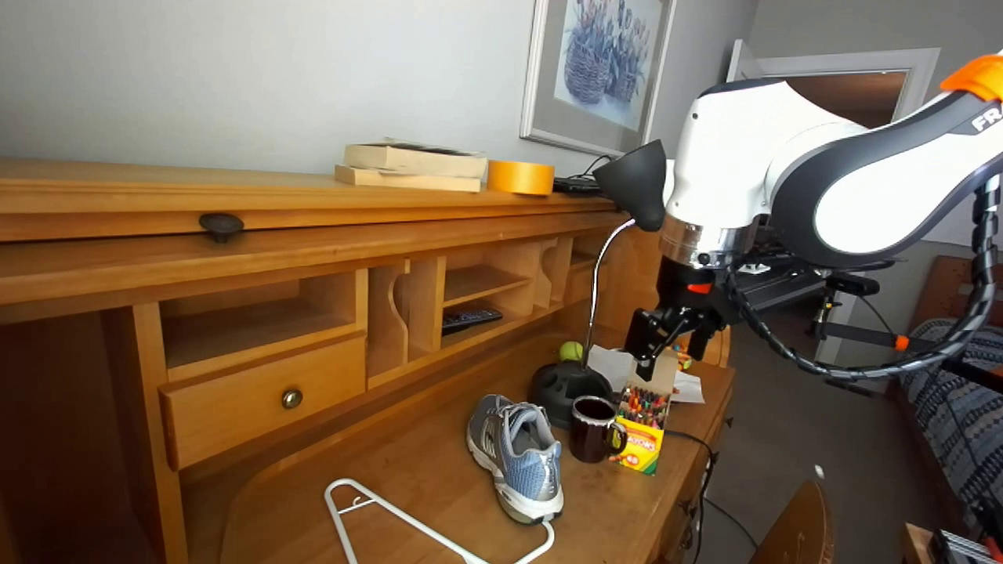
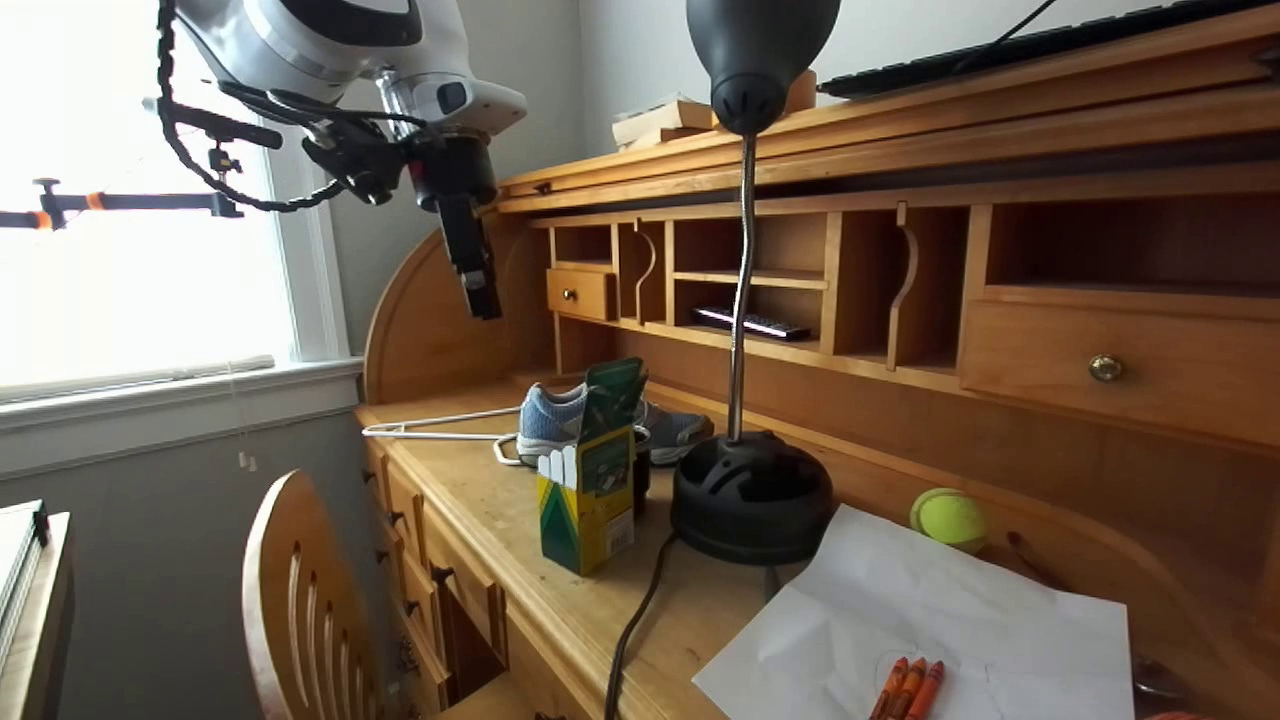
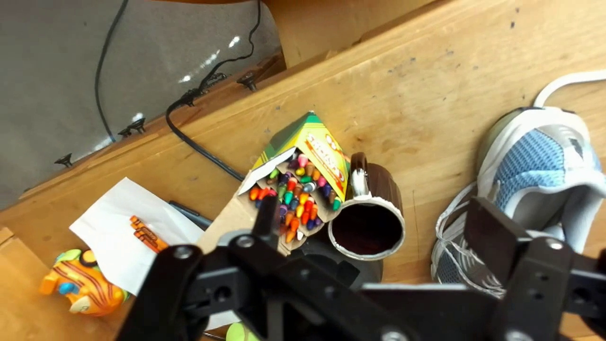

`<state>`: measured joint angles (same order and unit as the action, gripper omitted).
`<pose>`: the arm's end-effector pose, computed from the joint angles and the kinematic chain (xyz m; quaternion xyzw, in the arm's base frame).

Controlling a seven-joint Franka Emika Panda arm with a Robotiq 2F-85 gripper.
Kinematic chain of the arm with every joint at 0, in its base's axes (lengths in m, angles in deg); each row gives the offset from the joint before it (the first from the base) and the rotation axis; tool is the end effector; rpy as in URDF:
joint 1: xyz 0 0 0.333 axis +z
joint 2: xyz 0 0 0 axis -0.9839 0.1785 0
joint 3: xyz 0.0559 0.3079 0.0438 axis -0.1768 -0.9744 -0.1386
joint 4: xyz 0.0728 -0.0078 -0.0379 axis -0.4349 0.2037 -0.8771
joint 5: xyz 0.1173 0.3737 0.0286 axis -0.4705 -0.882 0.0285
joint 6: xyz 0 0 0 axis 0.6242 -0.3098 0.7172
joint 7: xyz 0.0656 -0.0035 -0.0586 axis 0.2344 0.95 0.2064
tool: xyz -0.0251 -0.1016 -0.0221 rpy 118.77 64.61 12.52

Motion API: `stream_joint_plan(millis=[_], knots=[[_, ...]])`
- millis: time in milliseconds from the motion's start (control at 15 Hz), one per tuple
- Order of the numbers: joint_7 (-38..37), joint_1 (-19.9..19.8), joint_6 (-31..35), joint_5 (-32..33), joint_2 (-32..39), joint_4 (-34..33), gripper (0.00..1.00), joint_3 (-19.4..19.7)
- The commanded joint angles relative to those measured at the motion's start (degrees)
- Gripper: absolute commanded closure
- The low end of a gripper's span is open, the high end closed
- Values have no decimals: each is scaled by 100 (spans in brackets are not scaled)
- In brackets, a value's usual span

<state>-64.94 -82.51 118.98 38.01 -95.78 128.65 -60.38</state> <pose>0.4276 -0.0370 0.3446 0.9604 -0.2446 0.0685 0.1141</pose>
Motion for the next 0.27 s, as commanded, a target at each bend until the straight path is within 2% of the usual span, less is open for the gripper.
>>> stream_joint_plan(millis=[0, 200], knots=[[73, -203, -17, -74, -44, 0, 0, -213], [65, -237, -20, -64, -13, -28, 0, -255]])
